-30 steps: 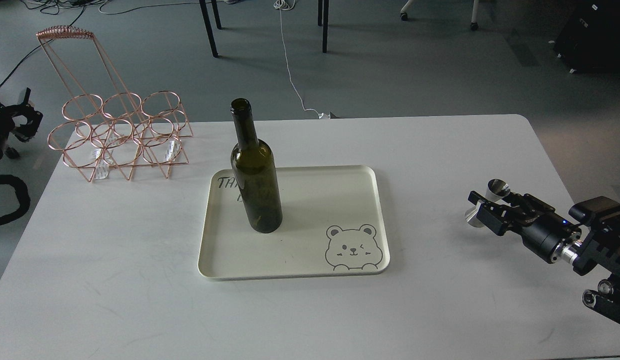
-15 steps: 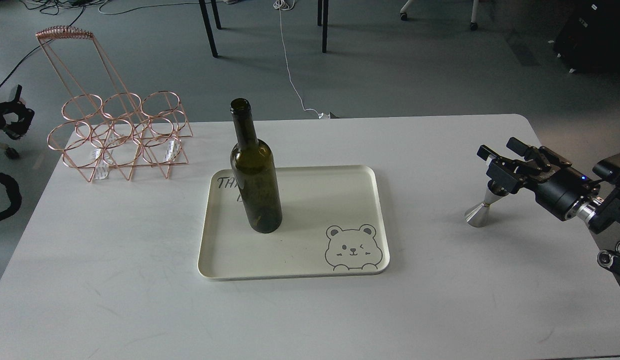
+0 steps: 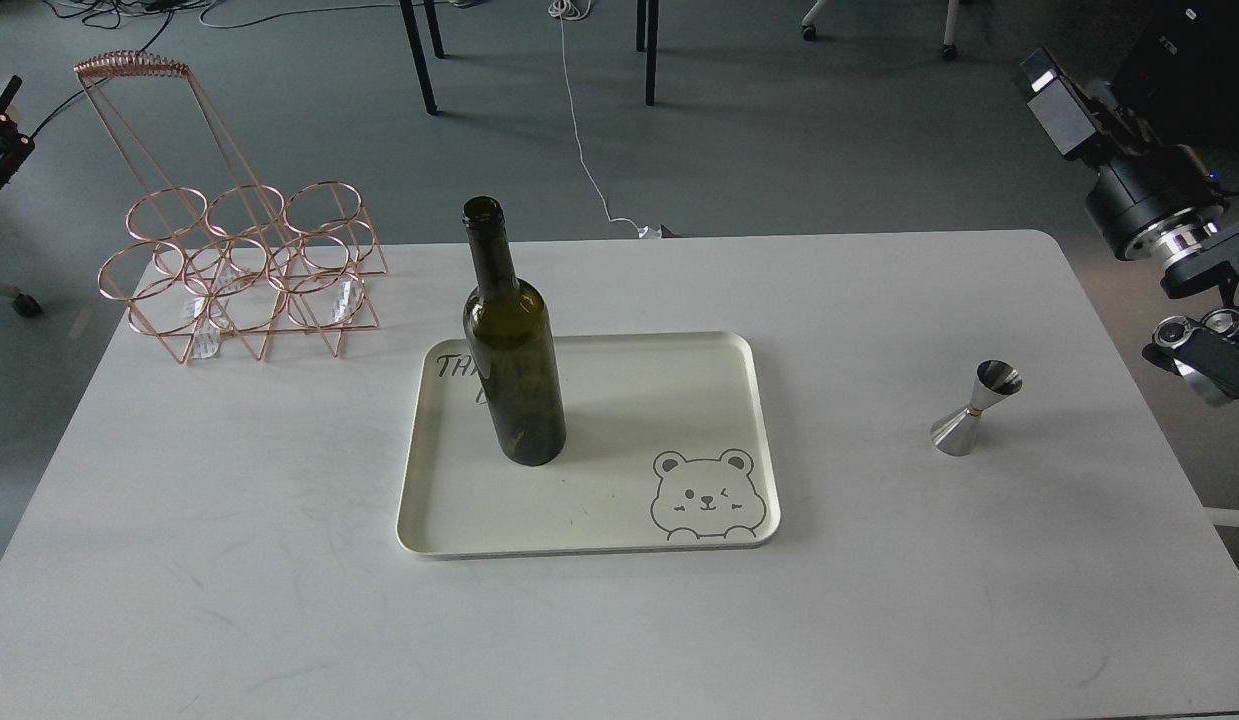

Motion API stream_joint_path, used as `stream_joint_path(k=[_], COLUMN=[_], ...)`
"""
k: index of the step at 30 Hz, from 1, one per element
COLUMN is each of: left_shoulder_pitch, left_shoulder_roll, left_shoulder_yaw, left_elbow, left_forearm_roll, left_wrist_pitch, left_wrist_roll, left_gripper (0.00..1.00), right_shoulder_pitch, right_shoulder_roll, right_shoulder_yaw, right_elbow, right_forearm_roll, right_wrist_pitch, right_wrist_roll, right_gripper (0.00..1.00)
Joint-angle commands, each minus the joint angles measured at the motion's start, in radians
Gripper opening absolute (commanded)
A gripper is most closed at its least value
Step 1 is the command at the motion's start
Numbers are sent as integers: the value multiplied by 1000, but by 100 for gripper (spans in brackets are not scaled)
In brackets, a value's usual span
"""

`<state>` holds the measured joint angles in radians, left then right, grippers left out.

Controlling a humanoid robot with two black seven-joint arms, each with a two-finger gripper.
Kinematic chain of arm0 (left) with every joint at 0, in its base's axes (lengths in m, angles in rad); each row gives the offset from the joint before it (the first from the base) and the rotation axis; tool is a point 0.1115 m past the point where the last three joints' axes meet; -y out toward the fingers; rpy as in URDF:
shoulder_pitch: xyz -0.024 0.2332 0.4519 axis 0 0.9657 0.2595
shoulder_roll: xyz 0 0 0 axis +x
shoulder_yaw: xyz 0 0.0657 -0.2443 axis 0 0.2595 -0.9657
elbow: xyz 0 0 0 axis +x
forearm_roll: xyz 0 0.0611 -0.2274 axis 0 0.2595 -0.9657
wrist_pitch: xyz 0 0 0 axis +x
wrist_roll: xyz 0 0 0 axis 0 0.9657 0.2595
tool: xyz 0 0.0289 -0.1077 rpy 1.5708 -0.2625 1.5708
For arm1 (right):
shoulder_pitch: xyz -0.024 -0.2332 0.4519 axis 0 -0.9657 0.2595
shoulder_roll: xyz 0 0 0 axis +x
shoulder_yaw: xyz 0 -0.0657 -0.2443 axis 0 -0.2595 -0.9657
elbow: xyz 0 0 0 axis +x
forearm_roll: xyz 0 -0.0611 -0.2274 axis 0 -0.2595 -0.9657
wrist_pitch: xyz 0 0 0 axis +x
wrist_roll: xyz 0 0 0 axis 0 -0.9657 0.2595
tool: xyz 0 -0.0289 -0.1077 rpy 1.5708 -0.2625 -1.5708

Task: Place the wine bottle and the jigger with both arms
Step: 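Set the jigger on the table and withdraw the right gripper, then reach the left gripper to the neck of the wine bottle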

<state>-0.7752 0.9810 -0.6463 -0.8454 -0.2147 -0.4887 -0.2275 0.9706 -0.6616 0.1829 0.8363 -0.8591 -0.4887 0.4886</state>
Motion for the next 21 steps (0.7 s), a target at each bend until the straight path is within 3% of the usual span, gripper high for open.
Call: stream_joint_path(k=[1, 7, 13, 18, 21], left_shoulder_pitch=[-87, -177, -180, -179, -171], left_shoulder_roll=[67, 117, 174, 191, 200], left_shoulder_yaw=[1, 1, -6, 4, 16], left_elbow=[-108, -268, -532, -725, -814], left_forearm_roll=[189, 512, 851, 1073, 1223], left_wrist_pitch=[0, 0, 0, 84, 90], left_wrist_roll=[2, 0, -3, -4, 5], left_gripper=[98, 98, 98, 98, 98], right_shoulder_pitch=[4, 10, 14, -4, -22], right_shoulder_roll=[79, 112, 116, 123, 122], right_shoulder_yaw=[58, 176, 302, 325, 326], right_elbow=[-97, -125, -154, -190, -191], right_forearm_roll=[119, 362, 561, 854, 916], right_wrist_pitch=[9, 162, 338, 487, 533], right_wrist_roll=[0, 0, 0, 0, 0], right_gripper=[96, 96, 97, 97, 97])
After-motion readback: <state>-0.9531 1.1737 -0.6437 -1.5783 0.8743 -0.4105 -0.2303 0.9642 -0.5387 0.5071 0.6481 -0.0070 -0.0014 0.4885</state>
